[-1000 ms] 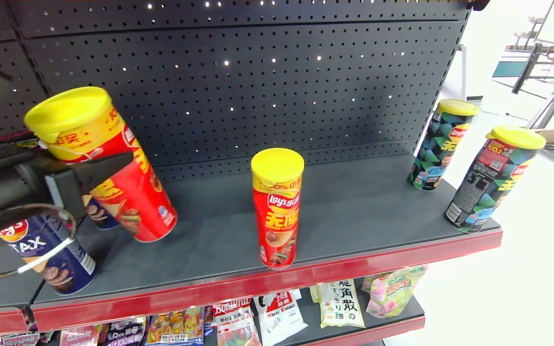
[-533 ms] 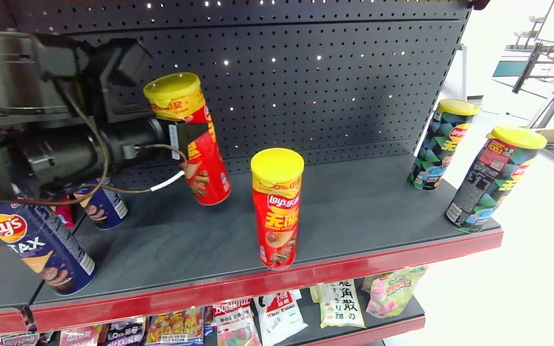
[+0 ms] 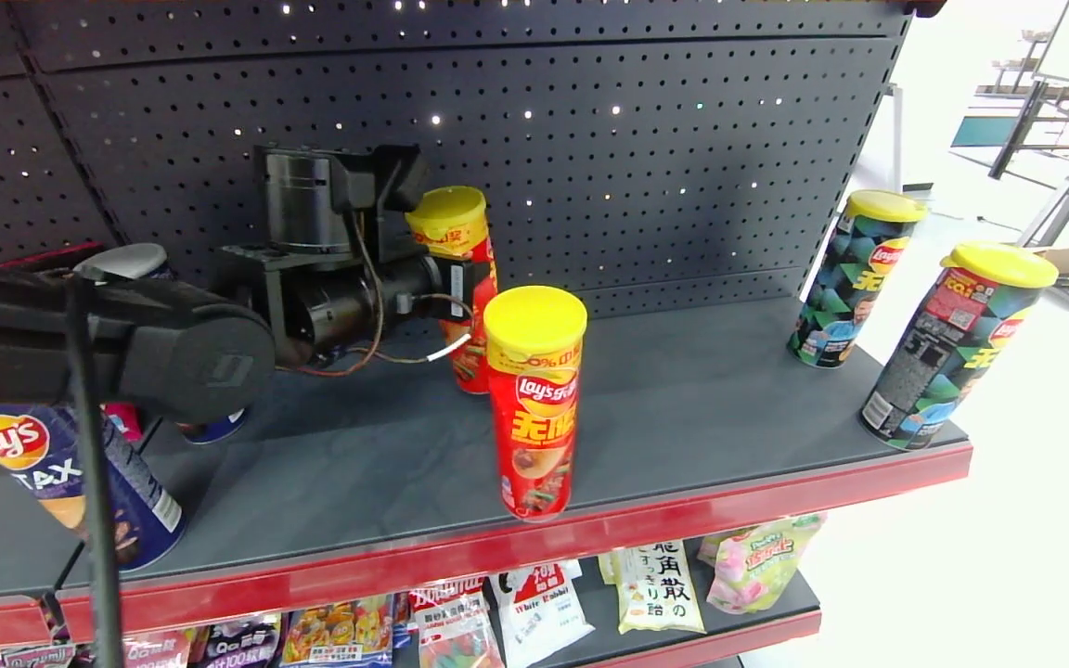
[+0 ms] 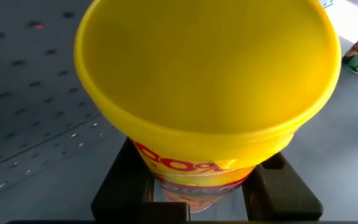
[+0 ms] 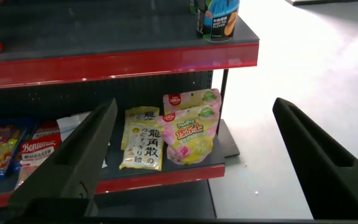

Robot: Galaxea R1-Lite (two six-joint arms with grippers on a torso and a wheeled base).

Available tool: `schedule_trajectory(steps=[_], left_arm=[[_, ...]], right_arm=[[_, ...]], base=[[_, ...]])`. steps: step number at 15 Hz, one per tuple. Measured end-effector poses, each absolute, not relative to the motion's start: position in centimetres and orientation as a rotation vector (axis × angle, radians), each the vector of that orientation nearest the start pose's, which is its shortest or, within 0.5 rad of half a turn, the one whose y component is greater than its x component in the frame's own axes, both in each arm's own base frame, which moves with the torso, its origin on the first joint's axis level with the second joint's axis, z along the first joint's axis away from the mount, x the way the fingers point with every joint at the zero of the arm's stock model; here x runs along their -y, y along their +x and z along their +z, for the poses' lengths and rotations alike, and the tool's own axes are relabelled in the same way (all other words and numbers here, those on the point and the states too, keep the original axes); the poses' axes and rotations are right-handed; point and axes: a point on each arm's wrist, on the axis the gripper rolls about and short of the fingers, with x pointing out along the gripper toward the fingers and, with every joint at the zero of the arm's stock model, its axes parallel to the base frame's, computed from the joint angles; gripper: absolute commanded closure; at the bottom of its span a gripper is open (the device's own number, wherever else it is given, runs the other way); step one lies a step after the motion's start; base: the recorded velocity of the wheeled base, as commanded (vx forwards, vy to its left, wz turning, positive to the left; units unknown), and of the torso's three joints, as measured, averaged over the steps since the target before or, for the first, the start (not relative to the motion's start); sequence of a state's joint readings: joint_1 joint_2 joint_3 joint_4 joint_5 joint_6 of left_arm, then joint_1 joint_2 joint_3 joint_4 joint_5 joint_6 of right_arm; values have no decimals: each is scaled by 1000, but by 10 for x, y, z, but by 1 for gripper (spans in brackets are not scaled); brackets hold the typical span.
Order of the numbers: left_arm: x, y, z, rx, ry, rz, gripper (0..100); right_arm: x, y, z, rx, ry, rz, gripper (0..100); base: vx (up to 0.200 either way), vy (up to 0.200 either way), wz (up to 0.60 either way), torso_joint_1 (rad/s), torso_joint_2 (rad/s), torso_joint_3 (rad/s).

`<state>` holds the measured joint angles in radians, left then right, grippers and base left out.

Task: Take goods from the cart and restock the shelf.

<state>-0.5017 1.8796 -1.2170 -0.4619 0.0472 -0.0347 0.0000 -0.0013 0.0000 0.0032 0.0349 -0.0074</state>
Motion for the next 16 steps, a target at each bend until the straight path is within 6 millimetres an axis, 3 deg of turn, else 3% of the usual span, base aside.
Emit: schedule_trajectory(steps=[4, 16], left_arm=[[189, 342, 207, -283, 45, -452, 100], [209, 362, 204, -243, 28, -472, 100]], right_arm=[[-1, -23, 75, -2, -7, 35, 0], [-1, -23, 75, -2, -7, 35, 0]], base=[[0, 0, 0, 0, 0, 0], [0, 0, 0, 0, 0, 0]])
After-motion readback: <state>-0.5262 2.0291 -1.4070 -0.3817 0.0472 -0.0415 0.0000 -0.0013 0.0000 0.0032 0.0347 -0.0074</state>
